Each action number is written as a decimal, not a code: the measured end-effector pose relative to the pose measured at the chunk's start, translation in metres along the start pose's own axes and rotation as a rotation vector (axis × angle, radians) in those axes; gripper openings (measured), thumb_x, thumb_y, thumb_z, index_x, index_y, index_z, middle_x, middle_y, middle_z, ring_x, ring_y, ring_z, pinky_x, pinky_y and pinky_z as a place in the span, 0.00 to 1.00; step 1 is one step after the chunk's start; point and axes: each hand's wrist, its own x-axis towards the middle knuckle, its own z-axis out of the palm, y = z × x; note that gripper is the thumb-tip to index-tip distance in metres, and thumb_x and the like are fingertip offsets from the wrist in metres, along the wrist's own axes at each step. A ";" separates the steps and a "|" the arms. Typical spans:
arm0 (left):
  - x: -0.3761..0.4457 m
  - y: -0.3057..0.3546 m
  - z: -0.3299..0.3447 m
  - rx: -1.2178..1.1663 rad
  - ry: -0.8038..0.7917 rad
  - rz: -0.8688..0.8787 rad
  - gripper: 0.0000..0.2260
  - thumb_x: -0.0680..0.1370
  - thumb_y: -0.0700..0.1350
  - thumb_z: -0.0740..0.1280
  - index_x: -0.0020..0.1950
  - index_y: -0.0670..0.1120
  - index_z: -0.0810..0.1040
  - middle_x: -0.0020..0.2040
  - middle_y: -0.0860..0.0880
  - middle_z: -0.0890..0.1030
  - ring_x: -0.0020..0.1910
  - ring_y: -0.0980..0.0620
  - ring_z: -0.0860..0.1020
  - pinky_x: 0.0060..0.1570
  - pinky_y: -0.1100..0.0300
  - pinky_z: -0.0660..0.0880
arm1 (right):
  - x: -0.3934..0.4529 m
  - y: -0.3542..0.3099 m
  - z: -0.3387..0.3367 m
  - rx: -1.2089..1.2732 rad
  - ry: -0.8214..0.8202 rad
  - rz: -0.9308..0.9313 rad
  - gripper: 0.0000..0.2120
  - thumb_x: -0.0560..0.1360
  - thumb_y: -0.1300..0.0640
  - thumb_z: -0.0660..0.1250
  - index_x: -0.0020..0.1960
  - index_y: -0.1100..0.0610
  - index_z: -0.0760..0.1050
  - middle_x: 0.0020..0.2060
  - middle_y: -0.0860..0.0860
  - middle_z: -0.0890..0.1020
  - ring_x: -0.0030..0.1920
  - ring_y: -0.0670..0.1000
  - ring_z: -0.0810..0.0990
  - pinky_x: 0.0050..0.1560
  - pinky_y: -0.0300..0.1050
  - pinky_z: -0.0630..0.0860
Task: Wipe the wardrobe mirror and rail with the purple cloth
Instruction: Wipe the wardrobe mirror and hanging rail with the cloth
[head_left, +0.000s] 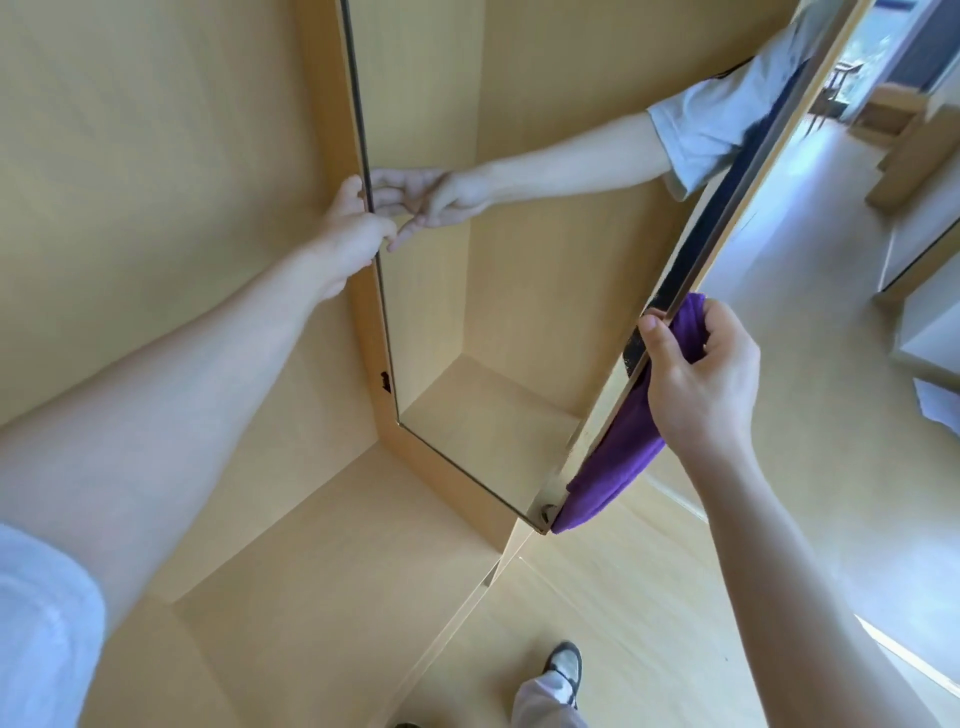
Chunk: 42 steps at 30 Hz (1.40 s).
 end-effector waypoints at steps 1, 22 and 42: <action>-0.007 0.004 0.004 0.002 -0.025 0.009 0.38 0.69 0.38 0.66 0.78 0.52 0.60 0.65 0.58 0.80 0.62 0.64 0.75 0.54 0.52 0.75 | -0.002 0.002 -0.006 -0.012 -0.002 -0.007 0.16 0.77 0.54 0.69 0.42 0.65 0.68 0.32 0.49 0.74 0.35 0.55 0.70 0.35 0.43 0.68; -0.121 0.015 0.089 0.082 0.010 0.069 0.34 0.78 0.52 0.66 0.79 0.50 0.54 0.64 0.56 0.73 0.68 0.51 0.73 0.70 0.40 0.69 | -0.010 0.058 -0.141 -0.062 -0.070 -0.090 0.16 0.79 0.56 0.67 0.39 0.62 0.65 0.31 0.53 0.72 0.34 0.53 0.70 0.35 0.39 0.67; -0.213 0.007 0.111 0.243 0.140 0.249 0.17 0.82 0.43 0.66 0.67 0.37 0.66 0.66 0.41 0.75 0.66 0.43 0.74 0.70 0.44 0.68 | 0.047 0.110 -0.182 0.216 -0.166 0.163 0.22 0.77 0.47 0.71 0.45 0.68 0.75 0.37 0.52 0.69 0.38 0.49 0.67 0.42 0.45 0.65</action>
